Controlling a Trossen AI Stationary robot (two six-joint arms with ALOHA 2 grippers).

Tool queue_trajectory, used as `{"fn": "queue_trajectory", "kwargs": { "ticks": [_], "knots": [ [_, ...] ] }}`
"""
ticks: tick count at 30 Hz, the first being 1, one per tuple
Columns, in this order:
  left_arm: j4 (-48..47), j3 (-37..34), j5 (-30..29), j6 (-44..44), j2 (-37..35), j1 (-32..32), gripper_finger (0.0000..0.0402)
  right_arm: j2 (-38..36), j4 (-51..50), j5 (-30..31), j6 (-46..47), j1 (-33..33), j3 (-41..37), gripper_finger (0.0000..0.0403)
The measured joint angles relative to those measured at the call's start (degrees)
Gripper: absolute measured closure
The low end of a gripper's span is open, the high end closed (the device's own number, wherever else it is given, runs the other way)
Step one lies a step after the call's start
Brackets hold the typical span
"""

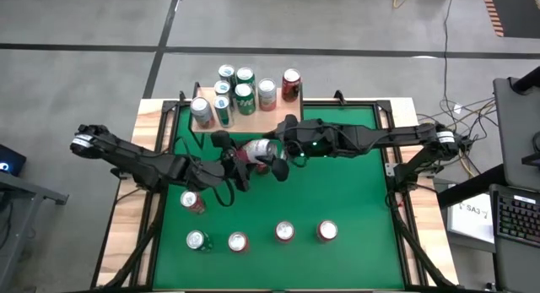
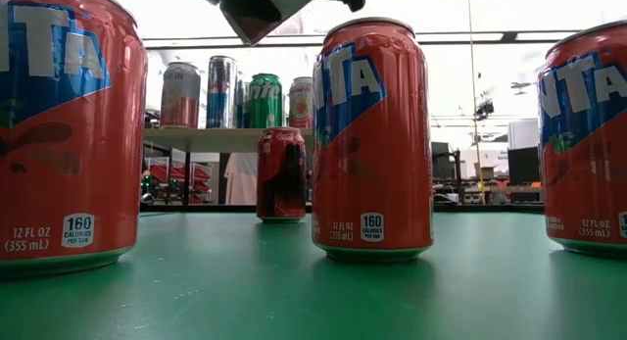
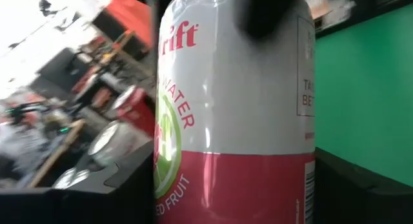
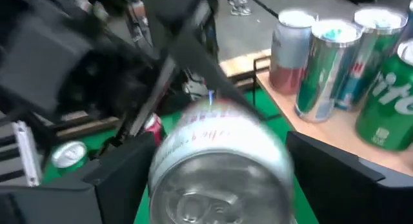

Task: Place canned beverage on shelf
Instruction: Put the white and red can on the shelf

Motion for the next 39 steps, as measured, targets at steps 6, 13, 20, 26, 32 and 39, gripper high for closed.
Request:
{"fn": "queue_trajectory", "kwargs": {
  "ticks": [6, 13, 20, 26, 32, 39],
  "knots": [
    [0.2, -0.1, 2.0, -0.6, -2.5, -0.1, 0.0122, -2.5, -0.5, -0.4, -1.0, 0.0, 0.8, 0.0051],
    [1.2, -1.1, 9.6, -2.2, -5.0, -0.1, 0.0122, -6.5, -0.1, -1.7, -3.2, 0.0, 1.1, 0.0051],
    [13.7, -7.0, 33.3, -0.8, -10.3, -0.1, 0.0122, -9.5, 0.1, -3.1, -13.0, 2.0, 1.1, 0.0051],
    [32.9, -17.6, 58.3, 0.0, -17.3, -0.2, 0.0122, -9.1, 3.0, -13.8, -19.6, 6.0, -2.2, 0.0051],
    [47.6, -27.3, 59.2, -2.7, -20.7, 0.0, 0.0122, -6.2, 20.6, -10.5, -22.9, 9.5, -10.8, 0.0051],
    [52.0, -30.5, 54.4, -3.7, -21.4, 0.0, 0.0122, 2.3, 40.6, -7.4, -27.4, 10.0, -12.4, 0.0051]
  ]
}}
